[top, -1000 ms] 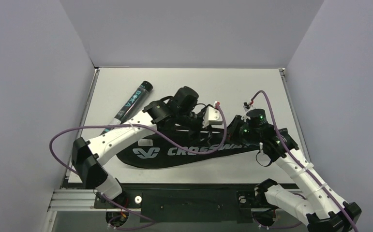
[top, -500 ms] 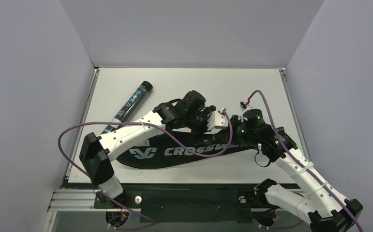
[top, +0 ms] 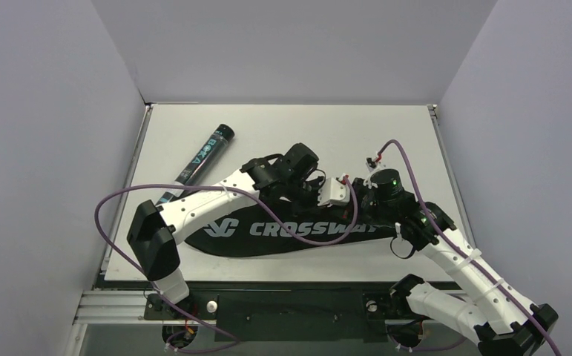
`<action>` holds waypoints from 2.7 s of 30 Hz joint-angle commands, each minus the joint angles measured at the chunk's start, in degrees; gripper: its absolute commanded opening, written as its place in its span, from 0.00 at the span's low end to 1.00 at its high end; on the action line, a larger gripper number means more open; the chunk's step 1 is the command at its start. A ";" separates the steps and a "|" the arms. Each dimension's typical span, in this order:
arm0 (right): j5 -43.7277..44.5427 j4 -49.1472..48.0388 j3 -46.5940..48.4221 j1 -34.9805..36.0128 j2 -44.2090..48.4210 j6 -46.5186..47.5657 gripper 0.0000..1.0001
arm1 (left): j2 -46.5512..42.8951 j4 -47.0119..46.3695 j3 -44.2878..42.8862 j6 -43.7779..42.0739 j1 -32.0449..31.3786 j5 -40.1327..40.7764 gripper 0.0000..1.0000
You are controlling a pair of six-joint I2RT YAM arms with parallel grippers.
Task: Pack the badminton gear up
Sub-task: Zip the racket bag at the center of the board, then adjust the racket in the racket bag.
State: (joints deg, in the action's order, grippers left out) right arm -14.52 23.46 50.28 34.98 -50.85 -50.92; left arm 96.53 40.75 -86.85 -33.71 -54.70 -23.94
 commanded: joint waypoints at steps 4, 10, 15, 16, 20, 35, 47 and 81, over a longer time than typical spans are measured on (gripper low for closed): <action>0.36 -4.54 3.27 0.67 1.35 -0.73 0.00 | -0.50 1.51 -4.82 -0.97 1.17 -0.93 0.00; 1.62 -3.38 4.54 0.42 0.83 -0.35 0.00 | -3.62 1.60 -6.02 -2.62 0.54 5.43 0.00; 0.98 -0.74 8.12 -3.13 0.45 0.94 0.13 | -7.22 2.22 -6.23 -5.98 0.07 13.91 0.00; 0.50 0.06 8.54 -3.94 0.85 1.10 0.17 | -7.89 2.07 -6.01 -6.22 0.18 14.53 0.00; -1.23 4.19 11.61 -10.79 3.02 2.32 0.42 | -12.67 -0.11 -3.02 -6.43 0.93 17.38 0.00; 33.85 27.00 24.04 -21.16 11.57 6.22 0.00 | -24.13 -2.36 5.47 -0.60 1.15 20.37 0.00; 23.59 25.81 25.03 -34.98 2.52 6.68 0.00 | -29.27 -2.17 9.30 2.52 1.13 18.86 0.00; 11.88 10.09 21.48 -36.43 -9.20 6.17 0.00 | -31.67 -2.24 11.46 3.66 1.17 16.32 0.00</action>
State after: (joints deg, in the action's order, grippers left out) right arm -4.67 35.57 70.83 -2.13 -59.51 -45.95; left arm 67.29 43.46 -74.48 -30.46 -53.56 -6.44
